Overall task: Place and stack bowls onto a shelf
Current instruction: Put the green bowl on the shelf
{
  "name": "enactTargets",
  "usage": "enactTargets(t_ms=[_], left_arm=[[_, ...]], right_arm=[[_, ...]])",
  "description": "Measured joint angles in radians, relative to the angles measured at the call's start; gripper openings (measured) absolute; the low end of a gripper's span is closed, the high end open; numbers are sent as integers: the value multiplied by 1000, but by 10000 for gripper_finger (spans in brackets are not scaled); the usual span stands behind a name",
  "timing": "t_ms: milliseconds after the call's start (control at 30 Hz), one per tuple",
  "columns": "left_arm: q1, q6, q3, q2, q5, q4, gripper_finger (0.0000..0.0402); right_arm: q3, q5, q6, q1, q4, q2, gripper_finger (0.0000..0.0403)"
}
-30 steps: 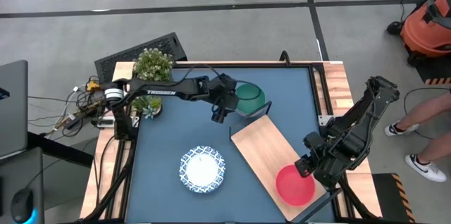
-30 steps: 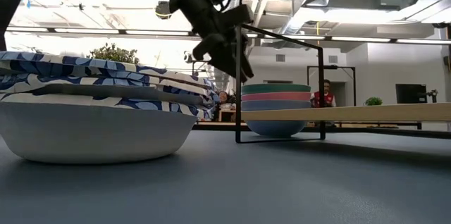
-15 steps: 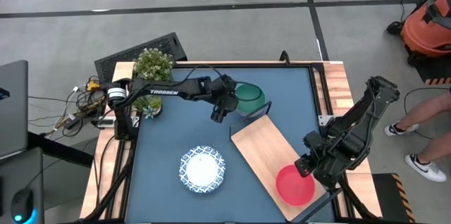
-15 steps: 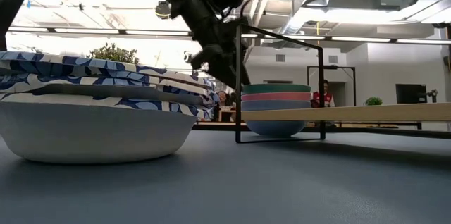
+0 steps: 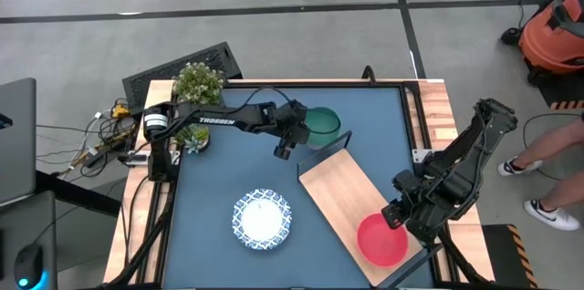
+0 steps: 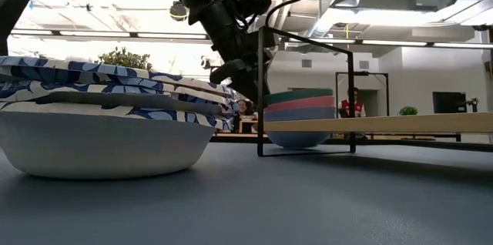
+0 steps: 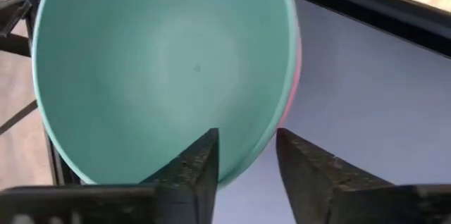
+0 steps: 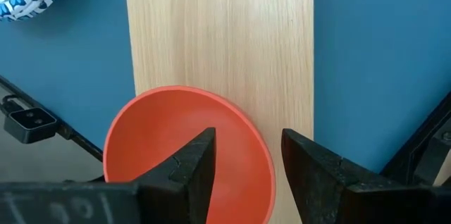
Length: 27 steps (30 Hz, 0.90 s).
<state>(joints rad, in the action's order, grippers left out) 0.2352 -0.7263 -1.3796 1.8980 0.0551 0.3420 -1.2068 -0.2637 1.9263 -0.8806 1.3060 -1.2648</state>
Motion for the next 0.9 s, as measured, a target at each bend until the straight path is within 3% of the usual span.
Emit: enactTargets(t_ms=[500, 900], left_arm=[[-7, -41, -1, 0, 3, 14, 21], [-15, -57, -132, 1, 10, 129, 1]], right_arm=[[0, 0, 2, 0, 4, 0, 186], [0, 0, 2, 0, 27, 0, 186]])
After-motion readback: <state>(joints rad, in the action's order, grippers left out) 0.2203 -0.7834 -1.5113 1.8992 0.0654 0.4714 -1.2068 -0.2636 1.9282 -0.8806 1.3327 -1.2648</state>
